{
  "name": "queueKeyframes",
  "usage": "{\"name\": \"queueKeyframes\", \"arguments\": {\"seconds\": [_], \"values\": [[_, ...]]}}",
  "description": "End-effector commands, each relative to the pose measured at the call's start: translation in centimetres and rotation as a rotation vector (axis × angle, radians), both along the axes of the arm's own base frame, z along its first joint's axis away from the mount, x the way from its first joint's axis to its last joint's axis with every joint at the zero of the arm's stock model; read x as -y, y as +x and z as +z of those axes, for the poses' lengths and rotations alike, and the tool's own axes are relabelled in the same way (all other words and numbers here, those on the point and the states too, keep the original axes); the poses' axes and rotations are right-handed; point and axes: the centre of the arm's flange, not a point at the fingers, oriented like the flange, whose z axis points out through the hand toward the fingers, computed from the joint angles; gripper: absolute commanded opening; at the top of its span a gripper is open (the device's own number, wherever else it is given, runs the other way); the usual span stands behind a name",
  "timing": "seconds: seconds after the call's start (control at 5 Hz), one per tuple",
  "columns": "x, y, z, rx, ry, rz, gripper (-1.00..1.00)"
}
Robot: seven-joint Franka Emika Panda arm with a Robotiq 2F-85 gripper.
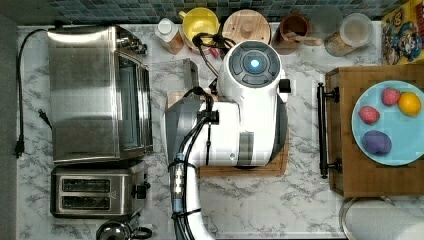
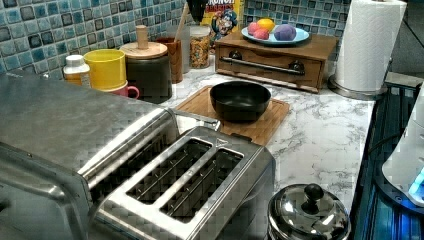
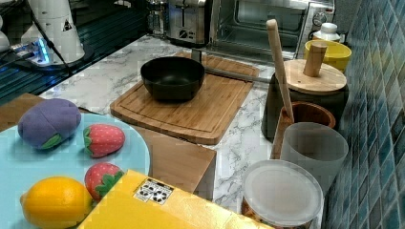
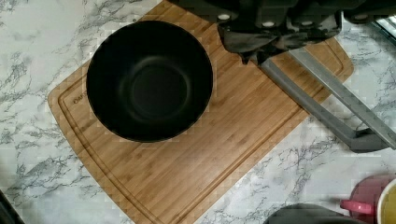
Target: Pick up the bowl.
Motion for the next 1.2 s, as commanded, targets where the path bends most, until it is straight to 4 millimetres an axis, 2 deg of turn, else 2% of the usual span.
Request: {"name": "queueKeyframes", "arguments": {"seconds": [0.2,0.6,1.0,1.2], "values": [[0.7,0.1,-0.3,-0.001,0.001,0.001,-1.0],[5.3,-5.3,-2.1,0.07,0.0,-0.059,-1.0],[8.4,-8.3,-4.0,0.107,-0.052,-0.167,-1.0],[9.7,-9.0,-5.3,0.057,-0.071,-0.176,-0.15]]}}
